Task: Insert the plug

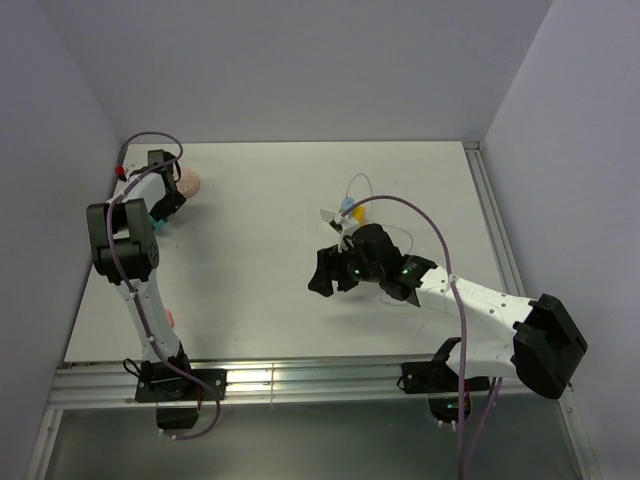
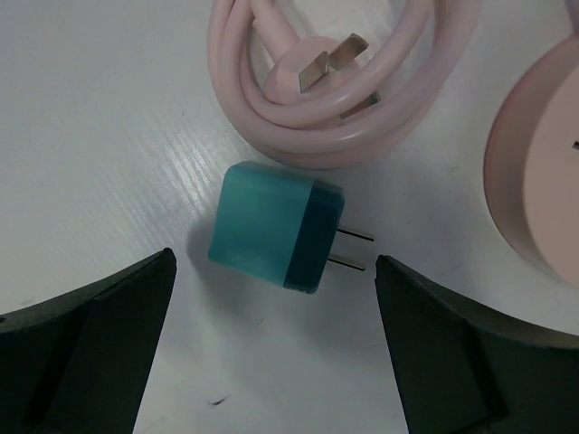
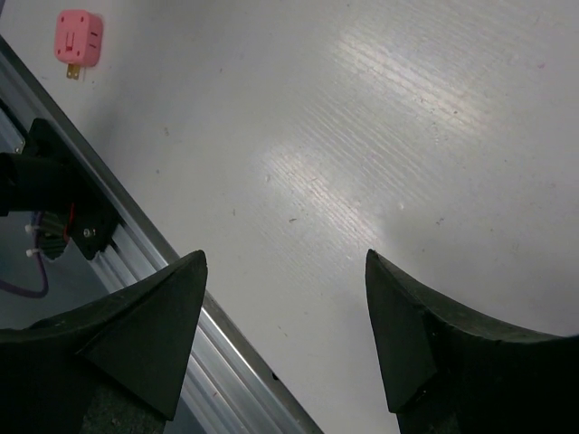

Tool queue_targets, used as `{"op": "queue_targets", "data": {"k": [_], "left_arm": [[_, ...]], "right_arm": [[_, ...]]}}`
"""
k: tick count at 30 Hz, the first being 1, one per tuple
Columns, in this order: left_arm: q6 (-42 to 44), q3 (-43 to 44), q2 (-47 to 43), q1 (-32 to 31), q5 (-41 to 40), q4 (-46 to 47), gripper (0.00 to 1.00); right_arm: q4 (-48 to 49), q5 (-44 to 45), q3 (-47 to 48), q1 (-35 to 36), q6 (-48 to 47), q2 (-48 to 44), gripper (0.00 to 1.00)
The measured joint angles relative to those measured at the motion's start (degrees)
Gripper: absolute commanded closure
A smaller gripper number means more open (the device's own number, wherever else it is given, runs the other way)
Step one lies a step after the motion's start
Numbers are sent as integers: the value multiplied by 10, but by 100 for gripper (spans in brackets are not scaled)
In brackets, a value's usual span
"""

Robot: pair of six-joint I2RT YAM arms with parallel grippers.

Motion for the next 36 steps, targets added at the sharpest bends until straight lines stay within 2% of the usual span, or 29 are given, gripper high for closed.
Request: {"op": "queue_targets", "data": {"k": [7, 11, 15, 19, 20, 21, 24, 31, 34, 35, 36], "left_arm": [[0, 10, 12, 1, -18, 1, 2], [2, 16, 21, 4, -23, 9, 6], [6, 16, 24, 9, -20, 23, 17], [14, 10, 24, 12, -10, 44, 36], [19, 7, 22, 13, -8, 50, 42], [24, 2, 20, 13, -4, 56, 55], [35, -30, -5, 14, 26, 78, 71], [37, -149, -116, 14, 157, 103, 83], [39, -209, -205, 3, 229, 126, 87], [40, -228, -240, -4, 262, 133, 93], [41, -245, -277, -13, 300, 144, 94]], "right_arm": [[2, -7, -5, -9, 0, 0, 23], [2, -9, -5, -10, 0, 2, 23], [3, -9, -5, -12, 0, 9, 24], [3, -8, -5, -14, 0, 15, 24], [3, -8, -5, -14, 0, 15, 24], [3, -7, -5, -14, 0, 15, 24], [1, -3, -5, -14, 0, 15, 24], [-23, 12, 7, -17, -5, 15, 24], [-41, 10, 28, -17, -10, 15, 25], [-45, 7, 37, -18, -12, 15, 25], [-47, 2, 44, -18, -11, 15, 25]]}}
